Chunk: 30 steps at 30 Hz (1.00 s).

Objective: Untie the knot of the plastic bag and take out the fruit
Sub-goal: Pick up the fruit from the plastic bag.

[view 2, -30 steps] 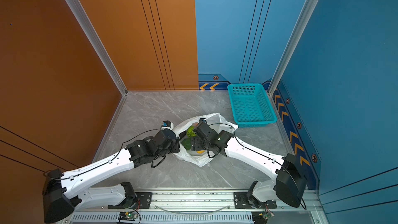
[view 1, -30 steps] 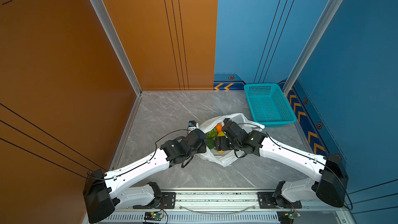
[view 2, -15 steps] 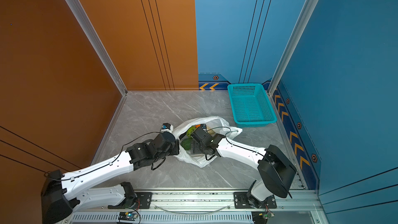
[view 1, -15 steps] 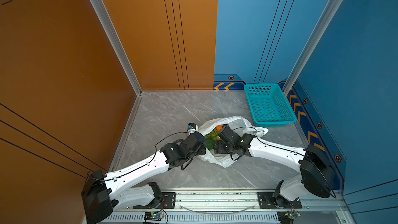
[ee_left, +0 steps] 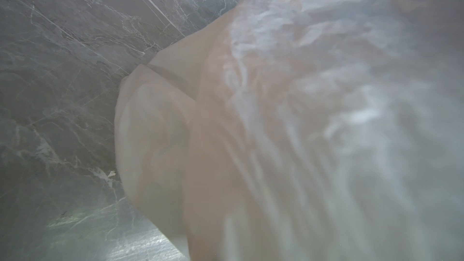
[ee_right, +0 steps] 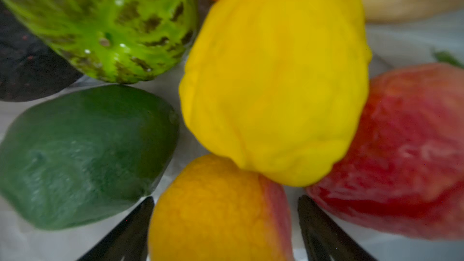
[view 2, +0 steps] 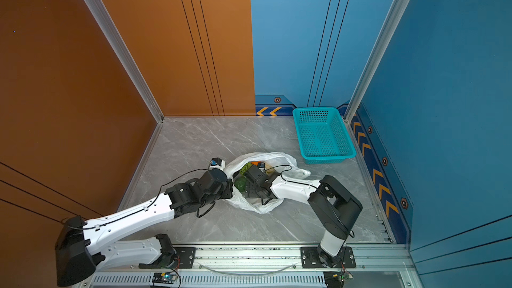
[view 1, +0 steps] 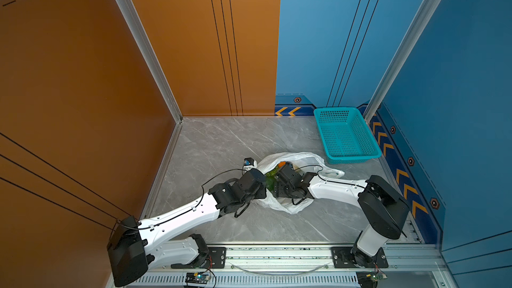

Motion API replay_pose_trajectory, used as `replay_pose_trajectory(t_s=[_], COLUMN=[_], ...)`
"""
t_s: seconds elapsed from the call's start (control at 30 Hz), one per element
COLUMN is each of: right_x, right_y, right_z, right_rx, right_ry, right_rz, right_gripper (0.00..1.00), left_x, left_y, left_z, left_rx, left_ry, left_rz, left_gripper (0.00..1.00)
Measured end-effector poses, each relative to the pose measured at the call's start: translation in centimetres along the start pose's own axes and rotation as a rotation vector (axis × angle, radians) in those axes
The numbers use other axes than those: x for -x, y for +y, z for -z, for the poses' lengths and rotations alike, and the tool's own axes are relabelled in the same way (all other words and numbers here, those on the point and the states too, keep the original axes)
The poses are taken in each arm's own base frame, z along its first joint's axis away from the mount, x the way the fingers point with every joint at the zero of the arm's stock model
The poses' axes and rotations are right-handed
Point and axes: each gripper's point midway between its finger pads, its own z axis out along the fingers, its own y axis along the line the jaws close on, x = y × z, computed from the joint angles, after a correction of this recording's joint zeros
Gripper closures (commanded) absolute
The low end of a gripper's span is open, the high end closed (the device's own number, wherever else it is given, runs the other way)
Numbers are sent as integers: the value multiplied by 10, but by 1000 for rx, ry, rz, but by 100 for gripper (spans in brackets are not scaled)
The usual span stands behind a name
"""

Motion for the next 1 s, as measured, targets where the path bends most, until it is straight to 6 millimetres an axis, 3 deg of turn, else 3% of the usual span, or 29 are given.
replay_pose_trajectory(t_s=[0.07, 0.13, 0.33, 0.57, 1.0], right_x=[0, 1, -1, 1, 25], right_y=[1, 2, 10, 33, 60], right_z=[-1, 0, 12, 69, 184], right_rx=[2, 7, 40, 123, 282], right_ry=[-1, -2, -4, -43, -82], right_rz=[-7, -12, -1, 38, 75], right_gripper=[36, 43, 48, 50, 51], left_x=[0, 0, 1, 2, 2], left_y=[0, 0, 2, 3, 3], left_z=[0, 0, -1, -2, -2], left_rx=[-1, -4, 0, 3, 4], left_ry=[3, 6, 7, 5, 4], left_rz=[1, 3, 10, 16, 19], left_gripper=[100, 100, 100, 100, 100])
